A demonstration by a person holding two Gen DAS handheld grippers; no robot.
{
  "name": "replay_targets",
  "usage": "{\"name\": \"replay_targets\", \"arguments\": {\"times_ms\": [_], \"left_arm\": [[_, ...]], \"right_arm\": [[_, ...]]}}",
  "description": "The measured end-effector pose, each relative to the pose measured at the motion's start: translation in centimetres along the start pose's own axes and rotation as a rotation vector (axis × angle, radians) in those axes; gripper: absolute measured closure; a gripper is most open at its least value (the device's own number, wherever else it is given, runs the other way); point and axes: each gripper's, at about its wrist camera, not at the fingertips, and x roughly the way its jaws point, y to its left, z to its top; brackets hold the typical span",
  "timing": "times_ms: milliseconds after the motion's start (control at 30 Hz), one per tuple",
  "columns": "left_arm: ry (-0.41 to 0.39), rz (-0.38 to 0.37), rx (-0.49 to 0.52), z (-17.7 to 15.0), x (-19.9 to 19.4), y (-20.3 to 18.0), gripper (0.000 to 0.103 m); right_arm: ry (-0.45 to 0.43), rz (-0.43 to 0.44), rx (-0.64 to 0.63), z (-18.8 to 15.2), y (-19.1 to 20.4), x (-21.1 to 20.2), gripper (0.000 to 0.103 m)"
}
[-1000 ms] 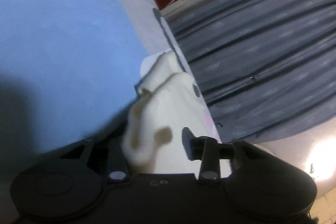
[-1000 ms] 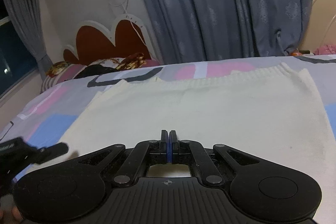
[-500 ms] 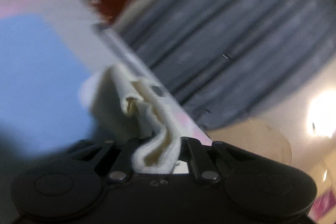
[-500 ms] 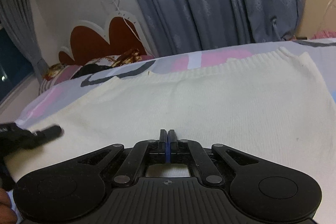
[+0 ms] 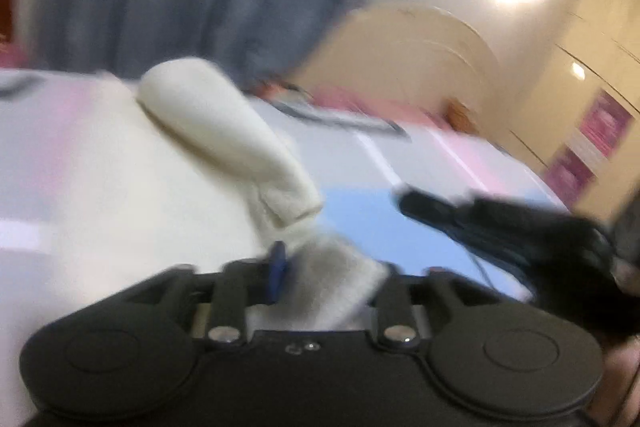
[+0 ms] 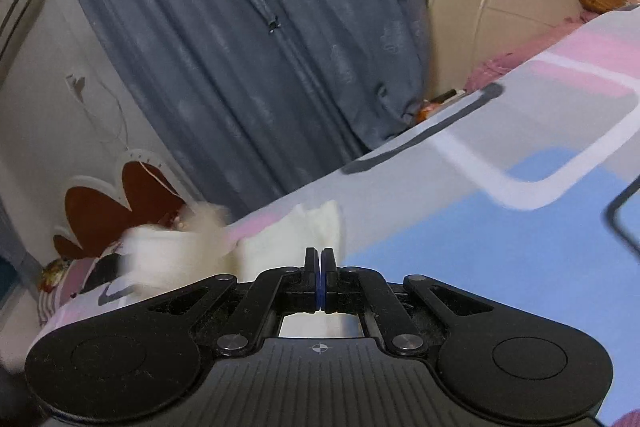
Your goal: Fold small clothes
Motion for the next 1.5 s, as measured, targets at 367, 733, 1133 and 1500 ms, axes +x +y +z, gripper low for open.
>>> {"name": "replay_targets", "arguments": {"times_ms": [367,733,1133,1500], "left_arm": [[-0.166,0.204,-0.154,1.5,-5.8,8.2,0.052],[-0.062,0.266,-0.167,0.6,-3.0,11.7,0.050],[-0.035,0.255,-0.083,1.7,-3.2,9.1,0.057],[-0.016,0.287,-0.060,-0.8,-5.7,9.4,0.055]], "right_arm": [[0.083,0.121,-0.025,-1.0,-0.5,0.8,0.079],[0.197,0.107,-0.137,-3.1,2.6,5.8,0.077],[0.168,0.115,-0.194,-1.3,1.9,4.1,0.093],[0.136,0.114,-0.195,-1.8,1.4,1.1,0.090]]}}
